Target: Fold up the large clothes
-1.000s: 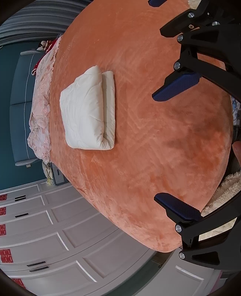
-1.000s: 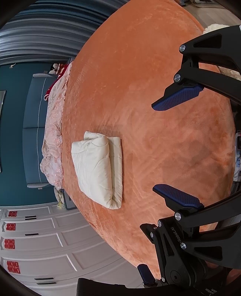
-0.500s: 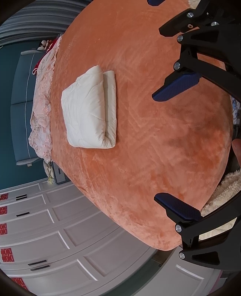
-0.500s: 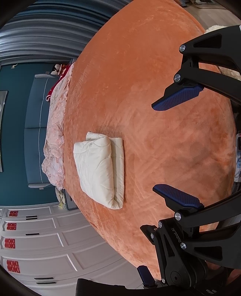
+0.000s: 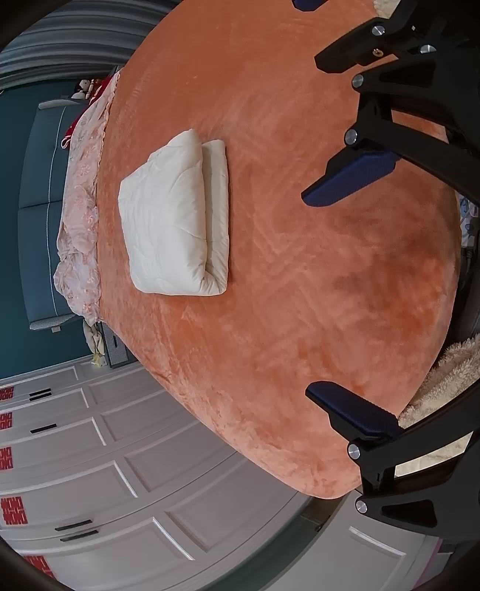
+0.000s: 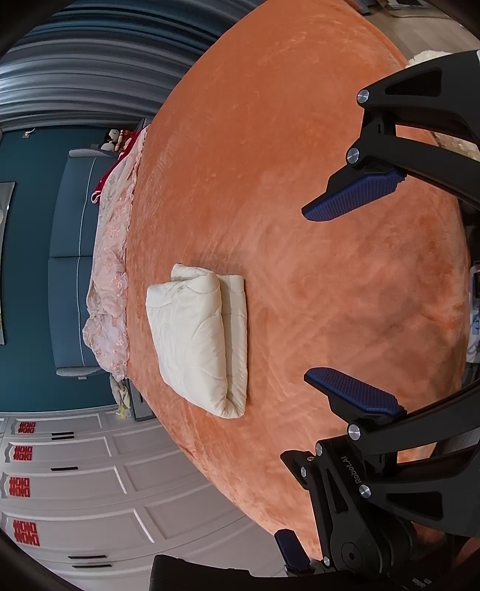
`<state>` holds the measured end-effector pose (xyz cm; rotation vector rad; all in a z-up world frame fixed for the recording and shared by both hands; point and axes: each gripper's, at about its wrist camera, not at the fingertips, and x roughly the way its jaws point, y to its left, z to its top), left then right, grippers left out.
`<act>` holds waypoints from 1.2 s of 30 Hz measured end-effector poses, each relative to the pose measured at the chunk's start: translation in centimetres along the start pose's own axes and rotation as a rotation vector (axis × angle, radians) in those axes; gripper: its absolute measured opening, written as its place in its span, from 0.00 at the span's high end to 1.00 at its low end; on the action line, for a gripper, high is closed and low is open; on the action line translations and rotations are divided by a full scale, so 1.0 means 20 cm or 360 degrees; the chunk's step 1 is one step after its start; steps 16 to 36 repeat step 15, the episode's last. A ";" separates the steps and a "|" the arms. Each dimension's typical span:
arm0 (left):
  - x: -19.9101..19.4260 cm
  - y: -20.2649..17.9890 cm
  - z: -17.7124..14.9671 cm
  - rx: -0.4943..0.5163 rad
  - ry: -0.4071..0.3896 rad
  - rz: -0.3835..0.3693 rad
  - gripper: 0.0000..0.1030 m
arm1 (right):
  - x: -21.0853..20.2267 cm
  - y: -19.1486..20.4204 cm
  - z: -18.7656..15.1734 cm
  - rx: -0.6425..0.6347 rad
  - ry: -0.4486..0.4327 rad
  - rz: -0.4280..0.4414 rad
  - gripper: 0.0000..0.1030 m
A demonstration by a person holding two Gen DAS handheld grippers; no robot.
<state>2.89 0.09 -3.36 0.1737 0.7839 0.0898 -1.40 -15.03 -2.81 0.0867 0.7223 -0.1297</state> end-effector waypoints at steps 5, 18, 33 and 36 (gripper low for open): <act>0.00 0.00 0.00 0.0006 -0.0003 0.0005 0.11 | 0.00 0.00 0.00 0.0004 0.0003 0.0000 0.23; 0.01 0.00 0.01 0.0009 0.0011 -0.0012 0.12 | 0.00 0.00 0.00 -0.0005 -0.0022 -0.0018 0.23; 0.01 0.00 0.01 0.0009 0.0011 -0.0012 0.12 | 0.00 0.00 0.00 -0.0005 -0.0022 -0.0018 0.23; 0.01 0.00 0.01 0.0009 0.0011 -0.0012 0.12 | 0.00 0.00 0.00 -0.0005 -0.0022 -0.0018 0.23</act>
